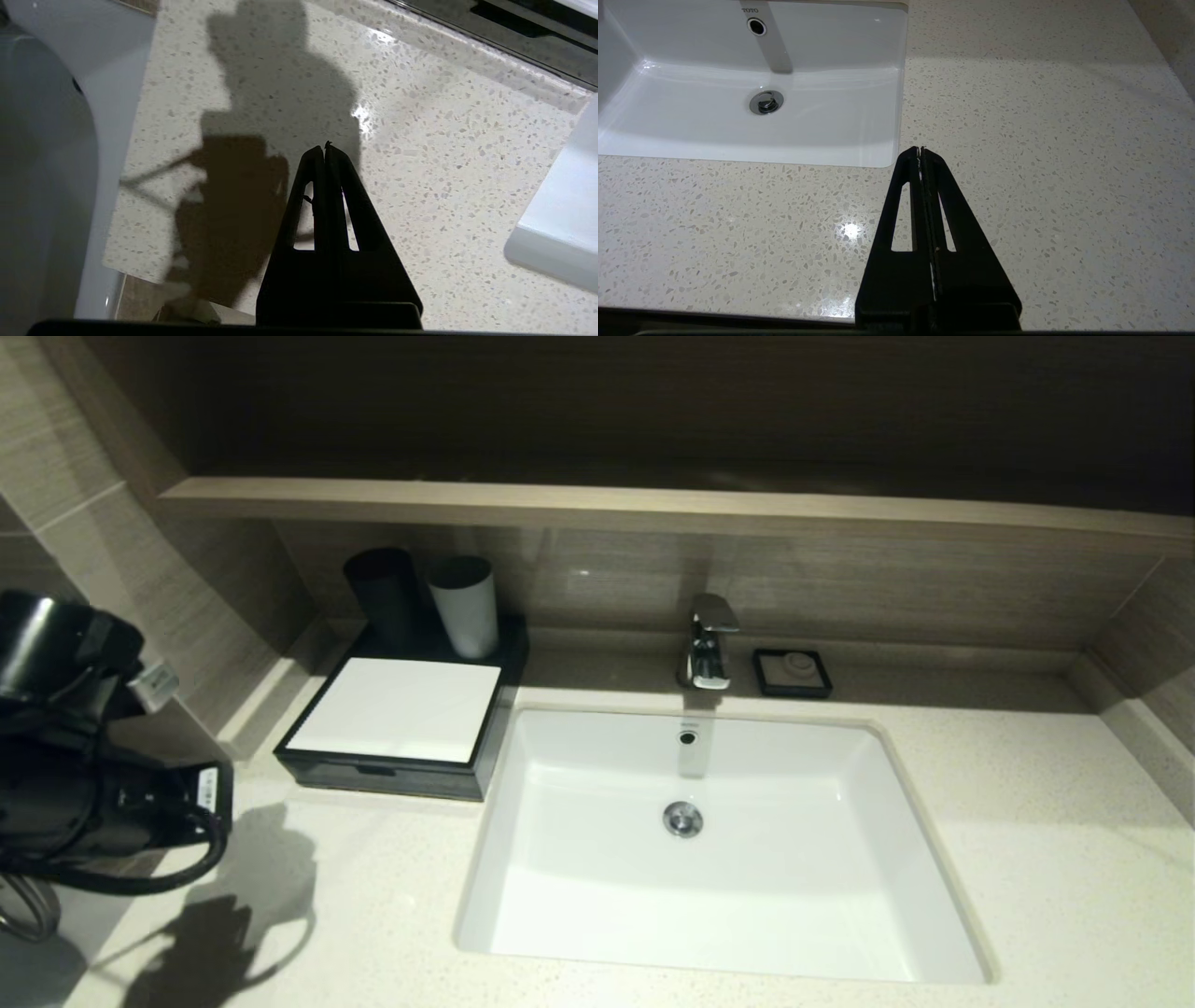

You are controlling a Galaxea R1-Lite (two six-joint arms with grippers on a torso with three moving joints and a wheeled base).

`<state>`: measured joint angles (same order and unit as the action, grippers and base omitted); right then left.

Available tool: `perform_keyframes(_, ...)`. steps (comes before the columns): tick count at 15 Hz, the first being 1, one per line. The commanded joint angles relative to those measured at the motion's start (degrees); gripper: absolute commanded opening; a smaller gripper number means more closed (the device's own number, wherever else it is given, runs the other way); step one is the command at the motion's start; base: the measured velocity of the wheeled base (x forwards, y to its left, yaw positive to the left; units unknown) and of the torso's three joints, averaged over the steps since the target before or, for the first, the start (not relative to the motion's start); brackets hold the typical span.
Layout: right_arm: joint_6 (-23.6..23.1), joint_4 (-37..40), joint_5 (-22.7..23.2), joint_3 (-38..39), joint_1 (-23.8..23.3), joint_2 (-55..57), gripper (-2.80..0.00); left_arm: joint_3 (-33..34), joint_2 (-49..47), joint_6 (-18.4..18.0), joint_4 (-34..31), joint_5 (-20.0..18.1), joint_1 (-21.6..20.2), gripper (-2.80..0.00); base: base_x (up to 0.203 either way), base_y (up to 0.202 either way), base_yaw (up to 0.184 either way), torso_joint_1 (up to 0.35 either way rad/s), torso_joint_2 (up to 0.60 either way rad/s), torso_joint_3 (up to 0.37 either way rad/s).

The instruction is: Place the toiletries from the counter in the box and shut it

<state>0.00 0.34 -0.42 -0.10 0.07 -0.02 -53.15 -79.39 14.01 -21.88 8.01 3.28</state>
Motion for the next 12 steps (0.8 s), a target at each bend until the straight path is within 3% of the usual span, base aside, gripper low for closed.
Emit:
perform_keyframes(1, 0.0, 0.01, -0.02, 0.01, 0.01, 0.02, -2.8, 4.07, 4.95, -2.48, 4.55, -0.06, -2.18, -2.8, 0.0, 0.0, 0.0, 0.0, 0.0, 0.0)
perform_keyframes(6, 0.0, 0.01, -0.02, 0.01, 0.01, 0.02, -2.8, 11.07, 14.14, -6.46, 14.91, -0.1, -2.66, -2.8, 0.0, 0.0, 0.0, 0.0, 0.0, 0.0)
perform_keyframes(12, 0.0, 0.01, -0.02, 0.01, 0.01, 0.02, -2.8, 16.51, 24.46, -6.53, 15.73, 0.15, -2.66, -2.8, 0.0, 0.0, 0.0, 0.0, 0.0, 0.0)
